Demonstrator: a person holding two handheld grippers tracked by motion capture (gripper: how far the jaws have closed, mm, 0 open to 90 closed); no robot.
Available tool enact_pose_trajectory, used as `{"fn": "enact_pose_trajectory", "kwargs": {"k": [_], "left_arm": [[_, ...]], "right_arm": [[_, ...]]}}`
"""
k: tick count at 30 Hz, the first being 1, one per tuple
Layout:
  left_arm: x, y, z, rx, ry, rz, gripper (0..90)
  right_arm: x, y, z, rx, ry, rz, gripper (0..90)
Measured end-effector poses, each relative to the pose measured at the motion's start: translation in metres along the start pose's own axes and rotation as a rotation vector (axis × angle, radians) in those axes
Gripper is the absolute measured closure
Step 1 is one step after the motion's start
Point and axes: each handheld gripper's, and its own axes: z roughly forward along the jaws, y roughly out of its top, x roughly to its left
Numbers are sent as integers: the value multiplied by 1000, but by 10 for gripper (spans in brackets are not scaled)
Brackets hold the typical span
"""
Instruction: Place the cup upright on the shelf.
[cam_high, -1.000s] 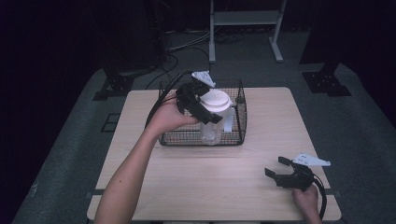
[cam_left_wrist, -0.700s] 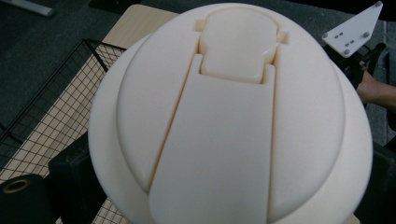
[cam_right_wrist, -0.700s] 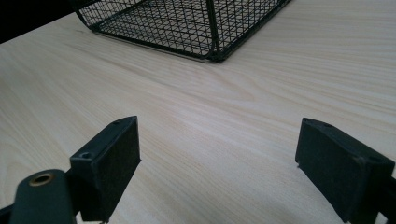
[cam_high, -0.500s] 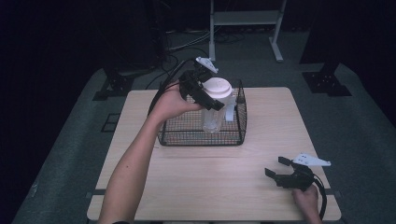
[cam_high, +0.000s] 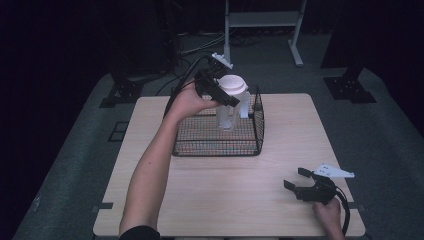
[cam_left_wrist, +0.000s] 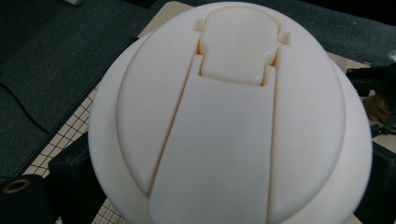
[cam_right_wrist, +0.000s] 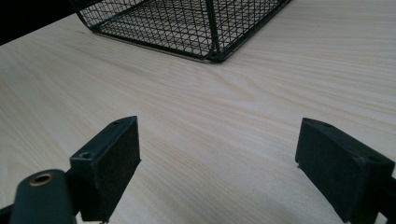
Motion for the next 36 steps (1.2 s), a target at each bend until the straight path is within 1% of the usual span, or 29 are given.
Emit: {"fn": "enact_pose_trajectory", "kwargs": {"k": [2, 3, 4, 6, 9, 11, 12, 14, 15, 16, 17, 20, 26, 30, 32, 36], "left_arm": [[5, -1, 4, 1, 10, -9, 55], [5, -1, 4, 1, 10, -9, 55], [8, -2, 7, -1, 16, -20, 55], [10, -2, 9, 1, 15, -25, 55], [17, -6, 21, 36, 34, -38, 55], [18, -7, 22, 34, 37, -42, 55], [20, -10, 26, 23, 37, -55, 55], [24, -14, 32, 26, 37, -67, 55], [24, -14, 32, 26, 37, -67, 55], [26, -17, 38, 41, 38, -74, 55], [27, -19, 40, 44, 39, -76, 55], [30, -23, 47, 43, 40, -88, 55], [32, -30, 57, 48, 42, -98, 55], [35, -39, 66, 43, 43, -119, 55], [36, -42, 69, 51, 50, -119, 55], [38, -47, 76, 56, 51, -125, 55]], "right_arm": [[0, 0, 0, 1, -1, -1, 129], [0, 0, 0, 1, -1, -1, 129], [0, 0, 0, 2, -2, 0, 129], [0, 0, 0, -1, -1, 2, 129], [0, 0, 0, -2, -1, 3, 129], [-1, 0, 0, -3, 0, 2, 129], [-1, 0, 0, -3, 0, 3, 129], [-1, 0, 0, -3, 1, 5, 129], [-1, 0, 0, -3, 1, 5, 129], [-1, 0, 0, -4, 2, 6, 129], [-1, 0, 0, -5, 2, 6, 129], [-1, 0, 0, -9, 3, 7, 129], [-1, 0, 0, -5, 2, 10, 129], [-1, 0, 0, -5, 2, 4, 129], [-1, 0, 0, -4, 3, 5, 129], [-1, 0, 0, 1, 2, 3, 129]]}}
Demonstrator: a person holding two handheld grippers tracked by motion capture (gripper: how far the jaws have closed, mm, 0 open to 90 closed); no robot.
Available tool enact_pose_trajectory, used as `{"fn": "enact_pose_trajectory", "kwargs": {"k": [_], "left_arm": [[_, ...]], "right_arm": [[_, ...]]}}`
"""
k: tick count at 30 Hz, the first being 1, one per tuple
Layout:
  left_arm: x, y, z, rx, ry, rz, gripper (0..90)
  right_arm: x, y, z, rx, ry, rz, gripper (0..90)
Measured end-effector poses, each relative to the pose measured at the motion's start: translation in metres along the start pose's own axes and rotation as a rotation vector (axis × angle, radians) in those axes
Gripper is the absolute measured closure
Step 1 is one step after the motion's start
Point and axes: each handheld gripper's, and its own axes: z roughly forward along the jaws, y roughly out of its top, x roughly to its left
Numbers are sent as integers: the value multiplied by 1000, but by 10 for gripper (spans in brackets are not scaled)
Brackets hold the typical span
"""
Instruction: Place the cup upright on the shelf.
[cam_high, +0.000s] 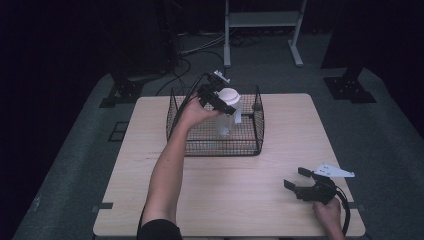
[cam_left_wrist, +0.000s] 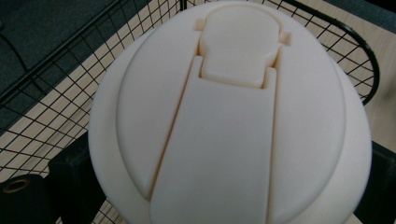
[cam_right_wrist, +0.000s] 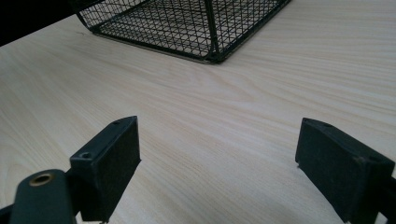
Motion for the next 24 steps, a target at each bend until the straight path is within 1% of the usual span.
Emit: {"fn": "enact_pose_trajectory", "kwargs": {"k": [2, 7, 8, 13, 17, 20, 22, 23, 24], "left_arm": [[1, -2, 2, 3, -3, -5, 55], [3, -3, 5, 4, 5, -7, 55], [2, -4, 5, -2, 19, -3, 55], [2, -7, 7, -12, 18, -12, 54], [3, -12, 10, -5, 19, -17, 54], [3, -22, 13, 0, 10, -30, 54], [3, -24, 14, 5, 11, -33, 54], [5, -30, 15, 3, 12, -33, 54], [5, -31, 14, -13, 10, -40, 54]], "right_arm": [[0, 0, 0, 1, 0, -2, 129], [0, 0, 0, 2, 0, 0, 129], [0, 0, 0, 2, 1, 0, 129], [0, 0, 0, 2, 0, -1, 129], [-1, 0, 0, -1, 1, 4, 129], [-2, 0, -1, -12, 18, 13, 129], [-2, 0, -1, -13, 19, 13, 129], [-2, 0, -1, -11, 18, 11, 129], [-2, 0, -1, -11, 19, 9, 129]]}}
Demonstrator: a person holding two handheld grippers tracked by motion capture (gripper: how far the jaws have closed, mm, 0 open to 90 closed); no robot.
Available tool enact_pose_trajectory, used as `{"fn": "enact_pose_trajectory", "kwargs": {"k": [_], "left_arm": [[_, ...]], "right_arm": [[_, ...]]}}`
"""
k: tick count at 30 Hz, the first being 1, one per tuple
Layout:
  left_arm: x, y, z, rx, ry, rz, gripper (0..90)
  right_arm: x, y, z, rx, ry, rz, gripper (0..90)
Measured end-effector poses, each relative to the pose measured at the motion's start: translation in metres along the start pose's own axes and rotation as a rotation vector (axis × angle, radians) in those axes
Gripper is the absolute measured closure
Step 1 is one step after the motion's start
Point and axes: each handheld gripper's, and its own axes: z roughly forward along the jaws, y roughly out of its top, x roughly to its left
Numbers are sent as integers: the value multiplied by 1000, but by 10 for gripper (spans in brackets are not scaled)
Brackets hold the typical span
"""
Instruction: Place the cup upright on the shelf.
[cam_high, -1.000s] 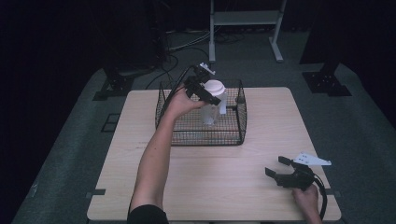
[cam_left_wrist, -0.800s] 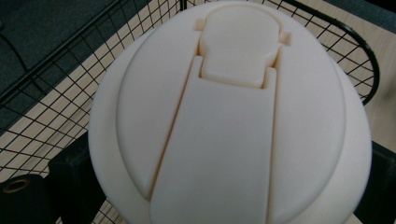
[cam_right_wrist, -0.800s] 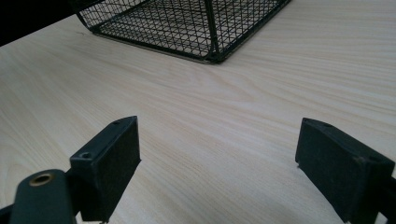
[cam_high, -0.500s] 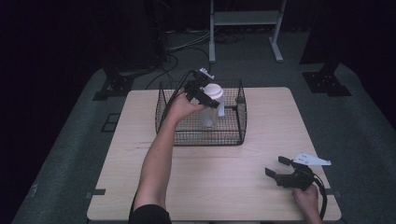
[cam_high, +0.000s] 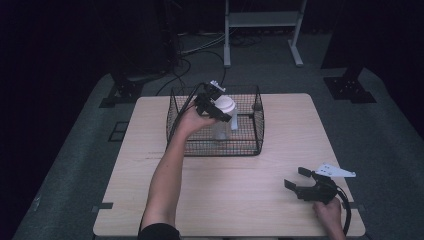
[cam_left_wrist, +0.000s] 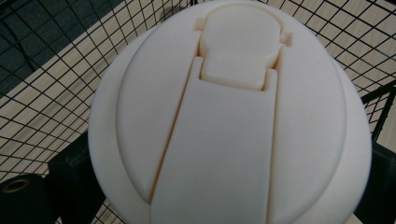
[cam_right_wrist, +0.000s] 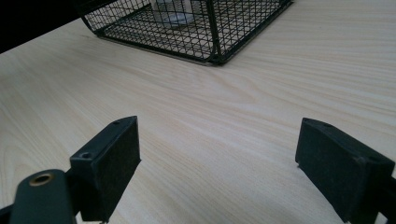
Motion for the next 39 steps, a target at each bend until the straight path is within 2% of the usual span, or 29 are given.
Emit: {"fn": "enact_pose_trajectory", "kwargs": {"k": [7, 14, 19, 29, 39], "left_arm": [[2, -6, -3, -9, -8, 3, 54], [-6, -7, 0, -6, -3, 37, 53], [-8, -9, -1, 1, 0, 42, 50], [-12, -9, -4, 14, 33, 57, 20], [-13, -8, -14, -22, 37, 48, 15]], "right_arm": [[0, 0, 1, 4, -5, -5, 129], [2, 0, 2, 18, -16, -13, 129], [3, 0, 2, 21, -16, -16, 129], [3, 0, 2, 23, -22, -20, 129], [3, 0, 3, 25, -21, -22, 129]]}}
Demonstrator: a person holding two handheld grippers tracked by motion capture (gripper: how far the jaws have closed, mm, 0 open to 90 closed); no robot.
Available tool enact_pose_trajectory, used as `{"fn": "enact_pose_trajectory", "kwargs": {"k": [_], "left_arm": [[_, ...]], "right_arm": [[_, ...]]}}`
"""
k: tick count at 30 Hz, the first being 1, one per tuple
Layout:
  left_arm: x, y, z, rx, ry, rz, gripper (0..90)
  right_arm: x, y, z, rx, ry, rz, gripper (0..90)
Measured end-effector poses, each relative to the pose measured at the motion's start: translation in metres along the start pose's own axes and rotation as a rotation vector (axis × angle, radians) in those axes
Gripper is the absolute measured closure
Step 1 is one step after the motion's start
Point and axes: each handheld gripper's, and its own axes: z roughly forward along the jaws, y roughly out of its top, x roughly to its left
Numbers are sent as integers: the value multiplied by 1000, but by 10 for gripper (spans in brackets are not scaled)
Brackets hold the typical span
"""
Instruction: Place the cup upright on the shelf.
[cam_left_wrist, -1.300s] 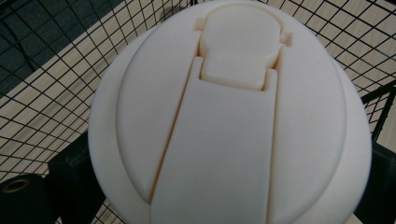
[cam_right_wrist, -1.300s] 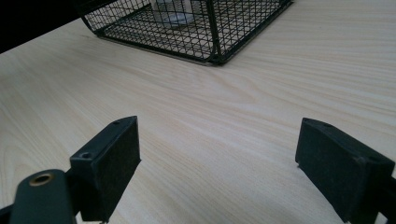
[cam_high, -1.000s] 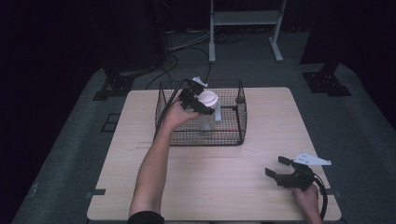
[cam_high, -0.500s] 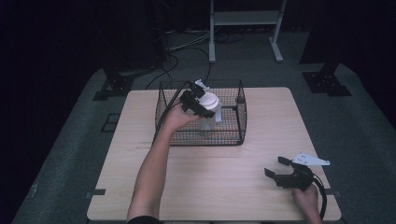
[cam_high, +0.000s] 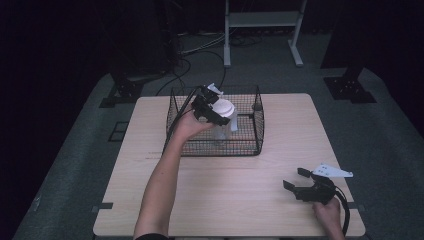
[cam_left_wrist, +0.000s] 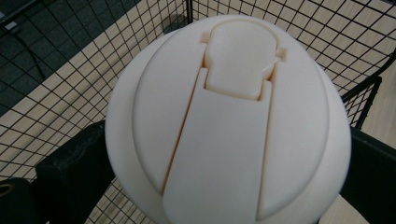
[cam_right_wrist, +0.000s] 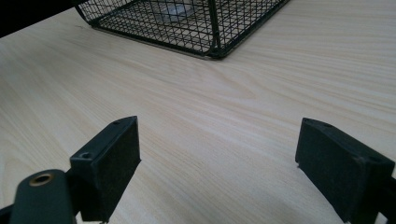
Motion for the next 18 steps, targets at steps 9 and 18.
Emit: {"fn": "enact_pose_trajectory", "kwargs": {"k": [9, 18], "left_arm": [[0, 1, -10, -34, -9, 3, 15], [-2, 2, -25, -71, -7, 14, 14]], "right_arm": [[0, 0, 0, 1, -2, 0, 129], [0, 0, 0, 2, -2, -1, 129]]}}
